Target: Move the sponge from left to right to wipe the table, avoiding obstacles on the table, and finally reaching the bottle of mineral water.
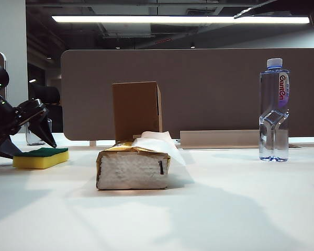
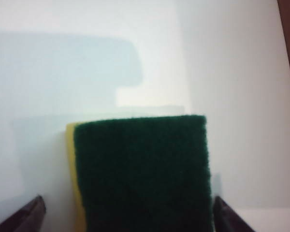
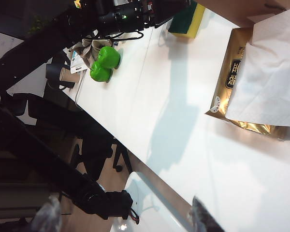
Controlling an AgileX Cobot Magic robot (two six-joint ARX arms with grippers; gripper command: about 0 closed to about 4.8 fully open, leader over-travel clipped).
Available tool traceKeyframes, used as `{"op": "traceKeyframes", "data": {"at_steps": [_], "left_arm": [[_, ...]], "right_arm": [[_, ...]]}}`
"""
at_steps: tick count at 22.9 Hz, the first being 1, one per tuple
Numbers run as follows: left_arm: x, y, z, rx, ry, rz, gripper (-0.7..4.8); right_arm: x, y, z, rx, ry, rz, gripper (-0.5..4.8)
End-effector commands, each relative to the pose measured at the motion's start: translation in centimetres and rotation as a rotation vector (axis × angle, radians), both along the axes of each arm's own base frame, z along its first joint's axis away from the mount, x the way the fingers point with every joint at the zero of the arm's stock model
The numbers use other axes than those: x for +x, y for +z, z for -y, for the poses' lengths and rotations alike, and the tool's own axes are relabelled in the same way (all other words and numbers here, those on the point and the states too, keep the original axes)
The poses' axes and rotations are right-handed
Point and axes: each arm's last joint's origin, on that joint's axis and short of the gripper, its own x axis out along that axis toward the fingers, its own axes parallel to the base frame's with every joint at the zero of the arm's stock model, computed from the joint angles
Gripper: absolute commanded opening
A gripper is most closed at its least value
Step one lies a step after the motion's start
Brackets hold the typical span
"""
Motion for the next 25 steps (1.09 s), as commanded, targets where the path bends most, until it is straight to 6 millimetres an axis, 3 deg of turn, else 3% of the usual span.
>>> {"op": "traceKeyframes", "data": {"at_steps": [1, 2, 5, 8, 14, 16, 18, 25], "left_arm": [[-0.1, -0.4, 0.0, 0.016, 0.005, -0.021, 4.56], [-0.1, -0.4, 0.0, 0.022, 0.009, -0.025, 4.53], [-0.1, -0.6, 0.0, 0.021, 0.008, -0.034, 3.66], [-0.1, -0.9, 0.1, 0.022, 0.002, -0.045, 3.22], [-0.1, -1.7, 1.5, 0.081, -0.041, -0.069, 2.00], [-0.1, -1.7, 1.6, 0.080, -0.045, -0.067, 1.14], [-0.1, -1.7, 1.9, 0.083, -0.070, -0.061, -0.08], [-0.5, -1.9, 2.1, 0.088, -0.087, -0.099, -0.06]], "right_arm": [[0.1, 0.3, 0.0, -0.004, -0.012, 0.024, 3.44], [0.1, 0.3, 0.0, -0.004, -0.012, 0.024, 3.42], [0.1, 0.3, 0.0, -0.003, -0.011, 0.024, 3.36], [0.1, 0.3, 0.0, -0.003, -0.011, 0.023, 3.36], [0.1, 0.3, 0.0, -0.003, -0.011, 0.024, 3.35], [0.1, 0.3, 0.0, -0.003, -0.011, 0.024, 3.35], [0.1, 0.3, 0.0, -0.003, -0.011, 0.024, 3.33], [0.1, 0.3, 0.0, -0.003, -0.011, 0.024, 3.33]]}}
